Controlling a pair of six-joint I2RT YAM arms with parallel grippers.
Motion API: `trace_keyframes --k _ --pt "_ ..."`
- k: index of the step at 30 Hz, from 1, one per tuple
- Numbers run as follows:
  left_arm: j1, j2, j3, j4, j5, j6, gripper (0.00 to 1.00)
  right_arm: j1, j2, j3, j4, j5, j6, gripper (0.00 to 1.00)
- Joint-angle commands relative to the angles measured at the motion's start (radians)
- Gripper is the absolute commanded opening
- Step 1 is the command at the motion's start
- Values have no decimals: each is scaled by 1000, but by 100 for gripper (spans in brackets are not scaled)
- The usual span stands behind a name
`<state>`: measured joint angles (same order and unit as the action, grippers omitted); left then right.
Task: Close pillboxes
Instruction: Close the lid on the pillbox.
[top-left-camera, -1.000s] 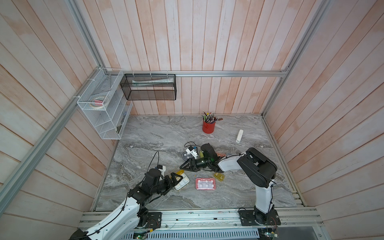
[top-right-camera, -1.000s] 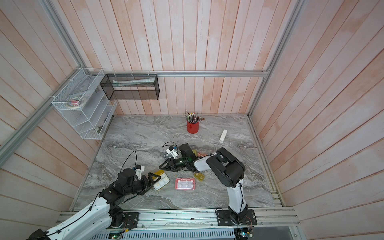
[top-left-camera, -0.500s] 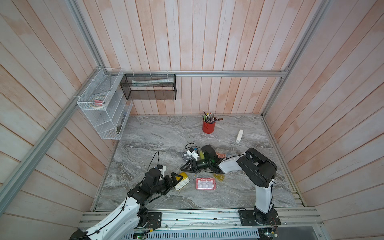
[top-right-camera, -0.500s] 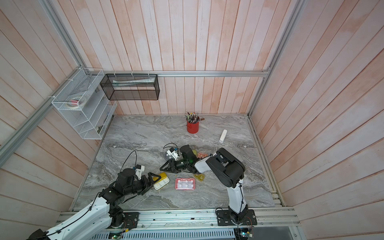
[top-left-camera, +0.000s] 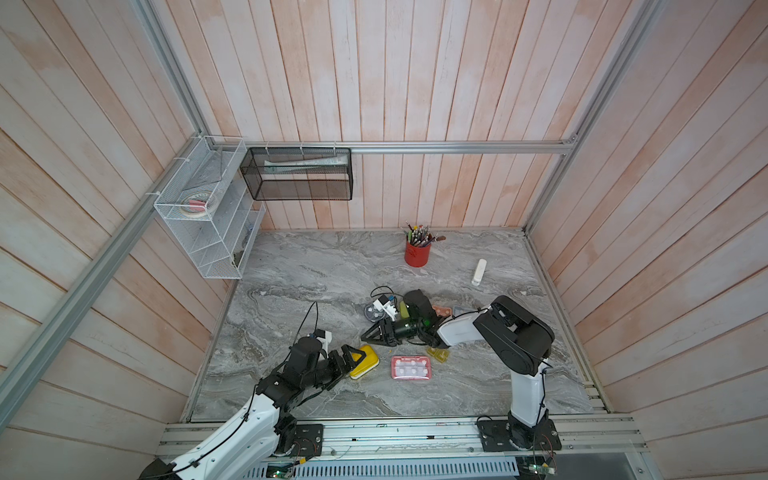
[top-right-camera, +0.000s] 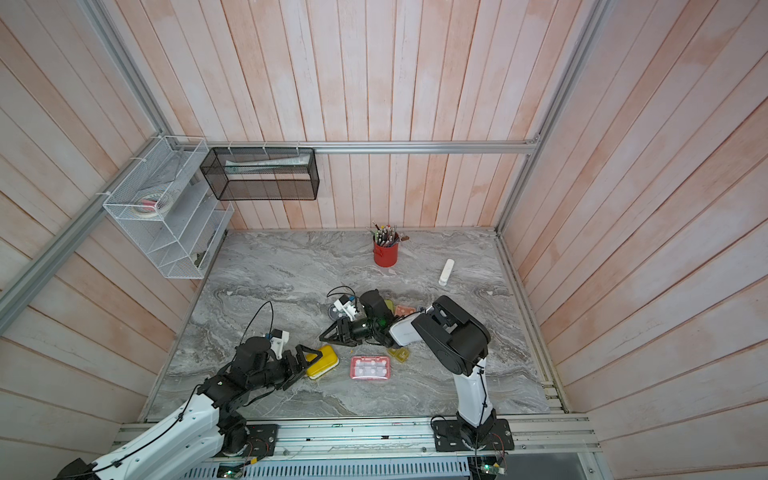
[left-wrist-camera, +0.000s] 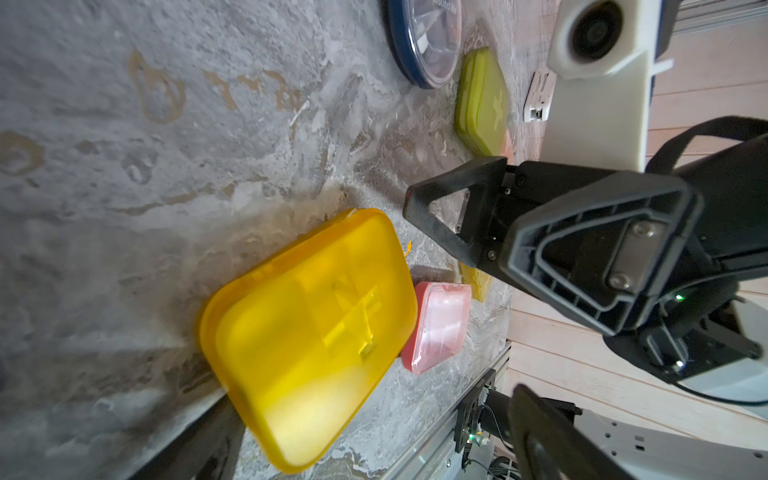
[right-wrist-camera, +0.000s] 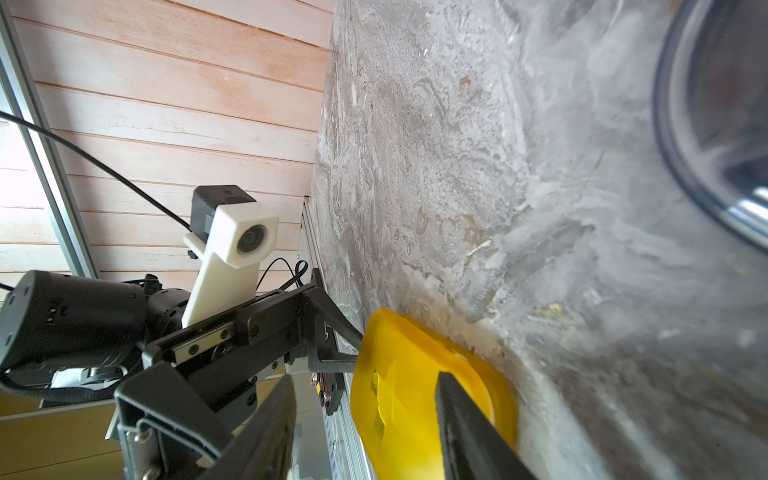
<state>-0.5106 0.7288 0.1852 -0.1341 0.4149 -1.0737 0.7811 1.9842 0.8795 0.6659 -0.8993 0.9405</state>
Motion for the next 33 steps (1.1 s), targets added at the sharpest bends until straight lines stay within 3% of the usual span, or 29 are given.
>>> trace_keyframes --k 1,5,10,14,22,33 --pt "4 -11 17 5 12 15 100 0 -28 1 -47 42 -46 56" --pt "4 -20 14 -7 6 15 100 0 -148 6 -248 247 -185 56" --pt "4 -27 10 -7 2 14 100 0 -198 76 -488 350 -291 56" --pt "4 -46 30 -65 -12 33 100 -1 -185 103 -588 370 -341 56" --pt "4 -134 33 -233 -55 43 100 -2 -175 109 -580 365 -335 56" --pt "4 -62 17 -100 -36 43 100 -1 -143 105 -567 316 -324 56"
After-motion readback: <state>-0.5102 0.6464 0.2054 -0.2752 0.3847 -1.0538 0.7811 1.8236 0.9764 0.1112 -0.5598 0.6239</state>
